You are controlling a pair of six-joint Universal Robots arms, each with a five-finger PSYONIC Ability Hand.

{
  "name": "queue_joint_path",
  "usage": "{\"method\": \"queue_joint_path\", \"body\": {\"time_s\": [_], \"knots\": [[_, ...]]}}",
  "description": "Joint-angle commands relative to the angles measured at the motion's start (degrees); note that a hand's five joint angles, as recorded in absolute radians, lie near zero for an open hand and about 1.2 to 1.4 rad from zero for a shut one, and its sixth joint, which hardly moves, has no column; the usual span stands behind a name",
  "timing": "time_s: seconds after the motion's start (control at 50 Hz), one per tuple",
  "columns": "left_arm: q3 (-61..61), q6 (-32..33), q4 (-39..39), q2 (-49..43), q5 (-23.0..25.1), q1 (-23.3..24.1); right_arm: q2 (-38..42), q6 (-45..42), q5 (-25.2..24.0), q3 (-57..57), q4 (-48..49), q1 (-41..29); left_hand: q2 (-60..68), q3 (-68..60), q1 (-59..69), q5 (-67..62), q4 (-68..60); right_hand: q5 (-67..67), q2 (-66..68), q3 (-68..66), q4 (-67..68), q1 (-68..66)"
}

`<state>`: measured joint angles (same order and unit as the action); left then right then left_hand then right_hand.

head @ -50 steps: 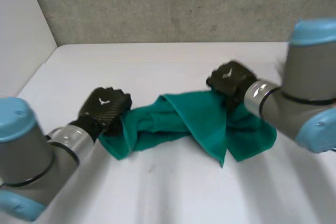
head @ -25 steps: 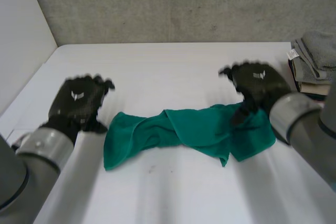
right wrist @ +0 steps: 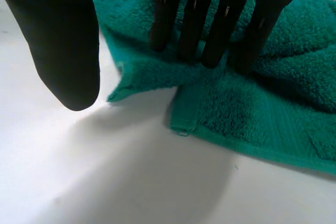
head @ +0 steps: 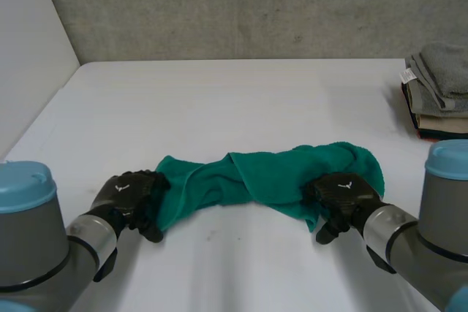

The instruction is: Fold the laundry.

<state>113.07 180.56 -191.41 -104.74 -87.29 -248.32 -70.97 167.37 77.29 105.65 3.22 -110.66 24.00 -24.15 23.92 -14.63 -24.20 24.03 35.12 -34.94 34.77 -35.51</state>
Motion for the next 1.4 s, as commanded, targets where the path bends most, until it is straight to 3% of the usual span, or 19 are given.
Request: {"method": "queue_joint_path", "body": {"time_s": [0.02, 0.28, 0.44, 0.5, 0.58, 0.66, 0.7, 0.8, 0.84, 0.96, 1.1, 1.24, 1.32, 1.4], "knots": [[-3.46, 0.49, -3.52, -4.15, -0.43, 0.56, 5.32, 0.14, 1.02, -3.87, 3.20, -0.26, 4.71, -4.57, 4.79, -4.08, -4.51, 4.48, 3.40, -3.57, 3.74, -3.00], [-9.09, 0.67, -4.41, -10.48, -0.87, 1.88, 10.32, 1.72, 3.04, -9.76, 3.64, -1.92, 15.98, -15.83, 16.06, -15.35, -15.78, 6.33, 5.25, -5.42, 5.59, -4.85], [-10.94, 0.75, -6.95, -11.01, -2.71, 1.88, 12.52, 2.78, 4.27, -12.40, 3.46, -3.85, 38.83, -38.69, 38.91, -38.20, -38.64, 5.66, 4.57, -4.75, 4.92, -4.18], [-11.56, 1.02, -7.92, -11.89, -3.15, 1.88, 13.31, 3.22, 4.45, -13.45, 3.46, -4.56, 52.78, -52.63, 52.85, -52.15, -52.58, 6.49, 5.41, -5.58, 5.76, -5.01], [-12.52, 3.38, -7.92, -13.21, -3.15, 1.79, 14.37, 3.75, 5.76, -15.12, 3.55, -4.74, 56.00, -55.85, 56.08, -55.37, -55.80, 45.88, 44.79, -44.96, 45.14, -44.39], [-13.67, 7.69, -7.83, -11.89, -3.15, 1.44, 13.32, 2.96, 9.10, -16.70, 2.94, -4.30, 56.00, -55.85, 56.08, -55.37, -55.80, 45.97, 44.88, -45.06, 45.23, -44.49], [-14.10, 8.92, -7.75, -7.01, -3.07, 1.18, 11.39, 1.91, 9.90, -17.23, 2.41, -4.12, 56.00, -55.85, 56.08, -55.37, -55.80, 45.97, 44.88, -45.06, 45.23, -44.49], [-14.63, 9.63, -7.40, 6.55, -2.28, -1.37, -1.52, -8.00, 9.81, -17.50, -3.20, -3.51, 56.00, -55.85, 56.08, -55.37, -55.80, 45.97, 44.88, -45.06, 45.23, -44.49], [-14.98, 9.63, -6.96, 9.72, -1.84, -2.42, -7.23, -16.96, 9.63, -18.02, -8.21, -1.32, 56.00, -55.85, 56.08, -55.37, -55.80, 45.97, 44.88, -45.06, 45.23, -44.49], [-16.92, 9.81, -0.55, 19.39, 4.57, -6.20, -15.85, -35.77, 10.95, -22.76, -18.40, 5.36, 56.00, -55.85, 56.08, -55.37, -55.80, 45.97, 44.88, -45.06, 45.23, -44.49], [-18.94, 10.51, 5.52, 18.44, 9.24, -9.63, -19.47, -36.94, 11.22, -29.18, -24.83, 6.51, 56.00, -55.85, 56.08, -55.37, -55.80, 45.97, 44.88, -45.06, 45.23, -44.49], [-22.71, 19.46, 3.86, 6.59, 9.41, -10.25, -11.05, -36.86, 11.13, -33.05, -25.98, 7.66, 56.00, -55.85, 56.08, -55.37, -55.80, 45.97, 44.88, -45.06, 45.23, -44.49], [-30.00, 25.18, 0.26, -2.30, 9.24, -9.11, -0.94, -35.54, 11.74, -41.65, -25.20, 7.30, 56.00, -55.85, 56.08, -55.37, -55.80, 45.97, 44.88, -45.06, 45.23, -44.49], [-42.91, 26.33, -6.24, -9.07, 7.66, -7.09, 9.51, -30.63, 13.15, -58.22, -17.14, 7.13, 56.00, -55.85, 56.08, -55.37, -55.80, 45.97, 44.88, -45.06, 45.23, -44.49]]}}
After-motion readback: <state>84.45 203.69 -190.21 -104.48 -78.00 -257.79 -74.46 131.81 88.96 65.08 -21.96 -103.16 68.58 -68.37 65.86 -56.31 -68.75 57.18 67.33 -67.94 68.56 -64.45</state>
